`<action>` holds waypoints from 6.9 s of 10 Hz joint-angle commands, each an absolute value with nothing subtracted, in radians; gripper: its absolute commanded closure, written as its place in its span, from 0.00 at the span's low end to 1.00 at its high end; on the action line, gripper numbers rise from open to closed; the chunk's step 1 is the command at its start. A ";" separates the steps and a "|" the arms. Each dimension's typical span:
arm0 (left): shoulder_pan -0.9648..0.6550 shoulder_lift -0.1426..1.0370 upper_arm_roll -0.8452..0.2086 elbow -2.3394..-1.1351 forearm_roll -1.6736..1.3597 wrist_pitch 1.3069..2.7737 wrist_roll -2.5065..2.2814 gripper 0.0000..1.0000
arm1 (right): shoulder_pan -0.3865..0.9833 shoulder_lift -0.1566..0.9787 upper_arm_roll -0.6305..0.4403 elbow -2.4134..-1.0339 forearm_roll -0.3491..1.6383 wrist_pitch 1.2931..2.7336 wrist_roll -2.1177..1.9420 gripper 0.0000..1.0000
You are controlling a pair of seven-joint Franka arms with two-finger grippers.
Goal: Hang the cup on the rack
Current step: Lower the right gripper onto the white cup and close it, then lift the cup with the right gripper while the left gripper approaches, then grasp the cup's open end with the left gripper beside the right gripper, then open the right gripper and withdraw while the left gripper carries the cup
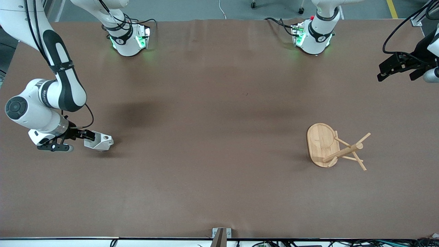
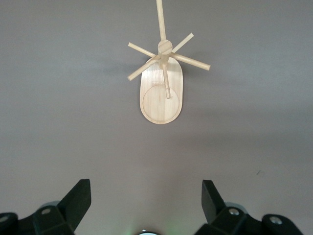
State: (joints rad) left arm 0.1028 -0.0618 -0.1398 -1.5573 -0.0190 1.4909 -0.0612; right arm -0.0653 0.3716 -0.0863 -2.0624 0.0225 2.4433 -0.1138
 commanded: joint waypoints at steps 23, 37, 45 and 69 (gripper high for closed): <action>-0.141 -0.002 -0.276 -1.577 -0.097 1.537 -0.069 0.00 | 0.179 0.327 0.248 -1.632 1.013 1.858 -0.072 0.99; -0.284 -0.037 -0.359 -1.652 -0.342 1.801 0.414 0.00 | 0.206 0.319 0.408 -1.608 1.163 1.882 0.002 0.98; -0.285 -0.034 -0.367 -1.721 -0.413 1.891 0.462 0.00 | 0.207 0.314 0.417 -1.608 1.163 1.884 0.002 0.98; -0.069 0.132 -0.336 -1.646 -0.417 1.855 0.289 1.00 | -0.006 0.247 0.143 -1.597 0.484 1.672 0.115 0.00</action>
State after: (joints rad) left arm -0.0919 0.1014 -0.3302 -1.6572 -0.4272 1.8797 0.3615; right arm -0.0194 0.2886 0.2134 -1.5819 0.5928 1.6842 0.1033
